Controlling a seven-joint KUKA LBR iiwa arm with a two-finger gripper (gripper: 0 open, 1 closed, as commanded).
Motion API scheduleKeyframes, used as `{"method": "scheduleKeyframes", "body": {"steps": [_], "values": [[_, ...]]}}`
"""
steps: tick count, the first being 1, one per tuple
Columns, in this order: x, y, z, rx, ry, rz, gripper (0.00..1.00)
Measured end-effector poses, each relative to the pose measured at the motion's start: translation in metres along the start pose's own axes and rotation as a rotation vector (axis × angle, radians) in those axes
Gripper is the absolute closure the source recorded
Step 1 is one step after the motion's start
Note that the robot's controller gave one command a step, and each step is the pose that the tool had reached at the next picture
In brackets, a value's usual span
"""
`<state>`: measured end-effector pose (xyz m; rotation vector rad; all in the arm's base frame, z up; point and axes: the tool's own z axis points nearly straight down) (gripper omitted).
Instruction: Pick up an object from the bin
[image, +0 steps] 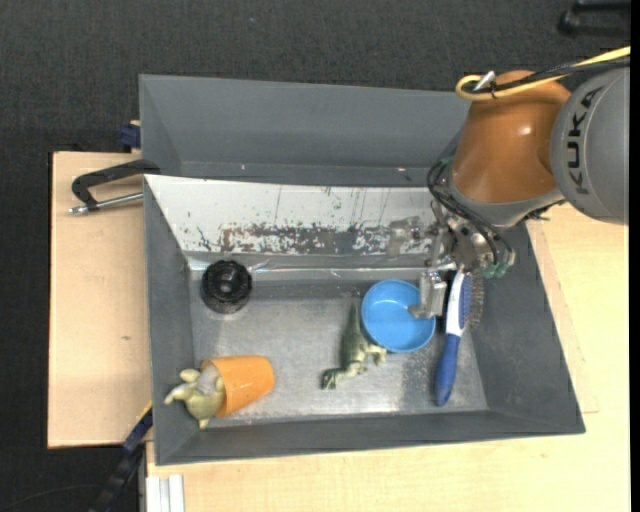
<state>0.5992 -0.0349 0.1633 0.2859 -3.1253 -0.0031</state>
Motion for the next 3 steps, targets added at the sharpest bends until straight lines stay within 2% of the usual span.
{"method": "scheduleKeyframes", "body": {"steps": [1,2,3], "values": [[0.007,-0.011,0.097,-0.001,0.003,-0.014,0.0],[0.004,-0.011,0.092,0.002,-0.006,-0.015,1.0],[0.009,-0.017,-0.073,0.006,-0.019,-0.01,1.0]]}}
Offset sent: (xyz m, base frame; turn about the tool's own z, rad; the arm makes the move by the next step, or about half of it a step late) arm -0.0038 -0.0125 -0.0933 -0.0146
